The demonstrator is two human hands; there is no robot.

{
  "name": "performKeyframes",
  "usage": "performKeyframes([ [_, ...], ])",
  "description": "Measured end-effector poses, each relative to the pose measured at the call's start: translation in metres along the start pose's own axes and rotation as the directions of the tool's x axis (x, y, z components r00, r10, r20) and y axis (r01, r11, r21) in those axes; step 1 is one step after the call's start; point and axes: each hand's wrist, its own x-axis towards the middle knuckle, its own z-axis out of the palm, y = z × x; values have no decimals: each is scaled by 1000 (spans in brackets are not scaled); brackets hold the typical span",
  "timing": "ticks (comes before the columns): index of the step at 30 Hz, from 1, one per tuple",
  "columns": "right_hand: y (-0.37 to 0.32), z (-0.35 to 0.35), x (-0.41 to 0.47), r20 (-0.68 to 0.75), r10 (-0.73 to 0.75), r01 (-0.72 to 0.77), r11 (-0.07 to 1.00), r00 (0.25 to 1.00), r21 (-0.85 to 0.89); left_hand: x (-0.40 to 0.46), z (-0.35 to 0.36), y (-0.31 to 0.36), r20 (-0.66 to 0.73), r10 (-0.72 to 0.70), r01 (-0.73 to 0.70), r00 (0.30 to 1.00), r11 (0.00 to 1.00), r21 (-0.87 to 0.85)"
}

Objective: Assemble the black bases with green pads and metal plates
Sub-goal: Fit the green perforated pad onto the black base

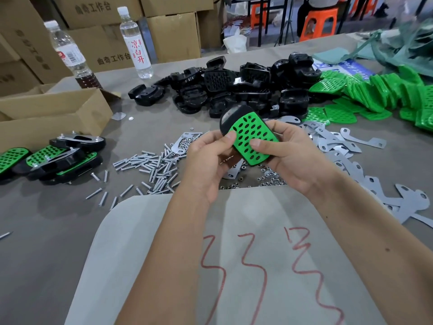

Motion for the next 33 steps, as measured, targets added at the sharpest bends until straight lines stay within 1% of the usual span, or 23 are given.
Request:
performKeyframes([
  [2, 3, 5, -1, -20, 17, -18, 999, 1000, -35, 1, 4, -3, -67, 25, -25, 997, 1000, -2],
  [4, 4, 7, 0, -38, 49, -50, 998, 998, -45, 2, 4, -5, -96, 50, -47, 994, 998, 41],
  [7, 3, 4, -1, -7, 107, -108, 993, 994, -48, 3, 4, -6, -80, 80, -68, 994, 988, 140],
  [9, 3, 2, -1, 17, 101, -100, 992, 995, -79, 2, 4, -5, -68, 90, -77, 994, 982, 170],
  [13, 3, 0, -1, 33, 22, -19, 995, 999, -96, 0, 2, -2, -28, 26, -24, 999, 996, 85],
  [16, 3, -1, -2, 39, 0, 3, 996, 999, -88, 0, 1, 0, -10, -17, 18, 1000, 999, 32],
  [20, 0, 0, -4, 68, 20, -15, 997, 997, -69, -1, 5, 0, -67, -22, 24, 998, 999, 29],
  [23, -4, 3, -5, 163, 46, -41, 999, 986, -33, 0, 4, 2, -128, -47, 45, 991, 999, -21],
  [25, -3, 5, -5, 191, 41, -37, 999, 981, -25, 1, 2, 3, -132, -69, 65, 989, 997, -36],
  [28, 2, 9, -4, 126, 34, -32, 999, 991, -12, 3, 1, 2, -126, -60, 60, 990, 998, -3],
  [31, 7, 11, 0, -13, 44, -44, 999, 999, -6, 4, 4, -3, -152, -19, 32, 988, 996, 85],
  [33, 8, 10, 2, -67, 15, -16, 1000, 998, -12, 3, 2, -3, -109, -19, 37, 994, 986, 160],
])
